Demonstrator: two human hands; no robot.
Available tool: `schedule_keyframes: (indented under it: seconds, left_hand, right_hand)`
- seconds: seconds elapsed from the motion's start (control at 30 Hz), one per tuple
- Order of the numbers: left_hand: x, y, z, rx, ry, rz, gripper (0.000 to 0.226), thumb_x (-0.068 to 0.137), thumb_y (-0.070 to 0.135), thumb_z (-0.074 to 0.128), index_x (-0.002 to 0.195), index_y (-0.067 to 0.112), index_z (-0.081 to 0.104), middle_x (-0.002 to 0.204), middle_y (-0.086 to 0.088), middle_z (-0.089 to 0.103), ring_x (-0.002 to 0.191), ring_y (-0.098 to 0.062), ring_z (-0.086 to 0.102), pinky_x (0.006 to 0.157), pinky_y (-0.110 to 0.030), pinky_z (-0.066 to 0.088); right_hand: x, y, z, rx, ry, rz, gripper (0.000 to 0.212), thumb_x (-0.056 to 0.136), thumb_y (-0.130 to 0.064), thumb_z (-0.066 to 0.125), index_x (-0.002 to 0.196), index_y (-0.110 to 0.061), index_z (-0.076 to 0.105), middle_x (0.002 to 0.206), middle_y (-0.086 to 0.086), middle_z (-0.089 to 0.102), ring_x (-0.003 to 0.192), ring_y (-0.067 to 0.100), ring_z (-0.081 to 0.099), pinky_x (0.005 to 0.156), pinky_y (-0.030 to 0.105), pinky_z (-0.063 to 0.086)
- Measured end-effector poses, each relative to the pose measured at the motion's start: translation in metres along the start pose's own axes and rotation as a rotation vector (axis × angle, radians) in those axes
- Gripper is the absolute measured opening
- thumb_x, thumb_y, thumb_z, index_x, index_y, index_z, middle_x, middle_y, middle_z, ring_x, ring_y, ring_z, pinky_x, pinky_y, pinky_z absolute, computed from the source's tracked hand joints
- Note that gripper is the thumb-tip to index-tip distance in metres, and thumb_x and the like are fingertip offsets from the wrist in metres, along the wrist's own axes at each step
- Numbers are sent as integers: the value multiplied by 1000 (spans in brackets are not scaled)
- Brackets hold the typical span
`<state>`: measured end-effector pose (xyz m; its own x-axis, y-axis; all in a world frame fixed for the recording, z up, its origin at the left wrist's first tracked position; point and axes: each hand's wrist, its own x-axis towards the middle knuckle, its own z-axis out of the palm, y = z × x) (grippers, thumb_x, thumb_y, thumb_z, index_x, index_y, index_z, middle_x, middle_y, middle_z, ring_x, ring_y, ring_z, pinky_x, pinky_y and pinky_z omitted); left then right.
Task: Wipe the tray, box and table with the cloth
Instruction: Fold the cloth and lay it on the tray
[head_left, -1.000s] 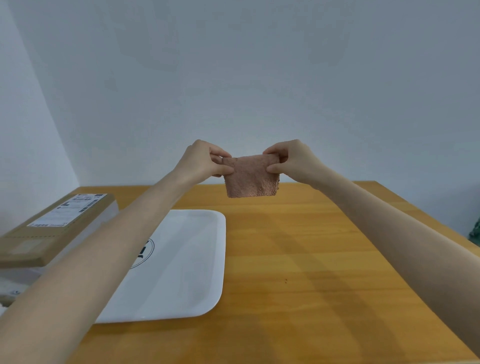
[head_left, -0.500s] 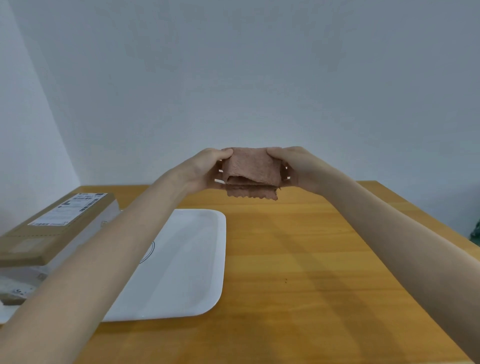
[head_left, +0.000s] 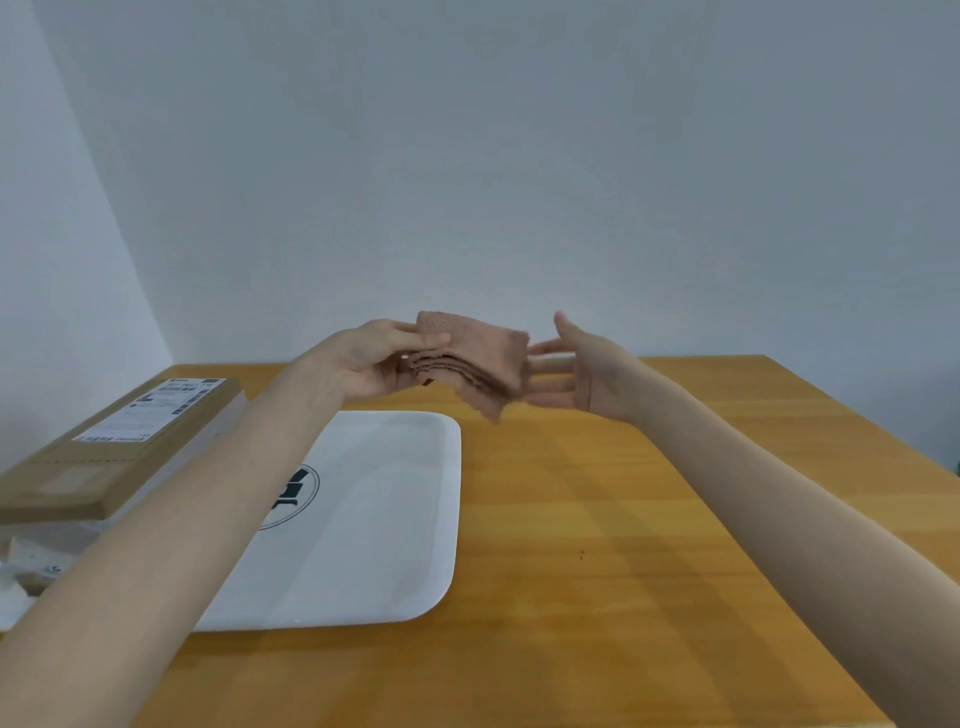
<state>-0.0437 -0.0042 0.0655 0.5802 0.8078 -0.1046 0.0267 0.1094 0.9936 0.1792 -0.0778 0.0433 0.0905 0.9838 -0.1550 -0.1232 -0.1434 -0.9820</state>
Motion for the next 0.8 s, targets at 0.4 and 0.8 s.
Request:
schedule_keyframes:
  seconds: [0.4,0.8]
  left_hand:
    - [-45,-27,-89,149,229,-153,18,87,6,60,105,5,61,91,-12,65,70,-19,67,59,-26,60]
    - [-54,-32,-96,153,271,-126,13,88,6,59,100,10,64,91,-9,66,73,-19,66,60,-26,58]
  right_hand:
    - [39,107,98,-786,46,194,62,88,-20,59,138,-1,28,127,15,50,95,26,62,80,33,57]
    - [39,112,100,-1037,28,170,34,89,-11,48,120,-2,38,130,17,40,85,23,46,50,22,37]
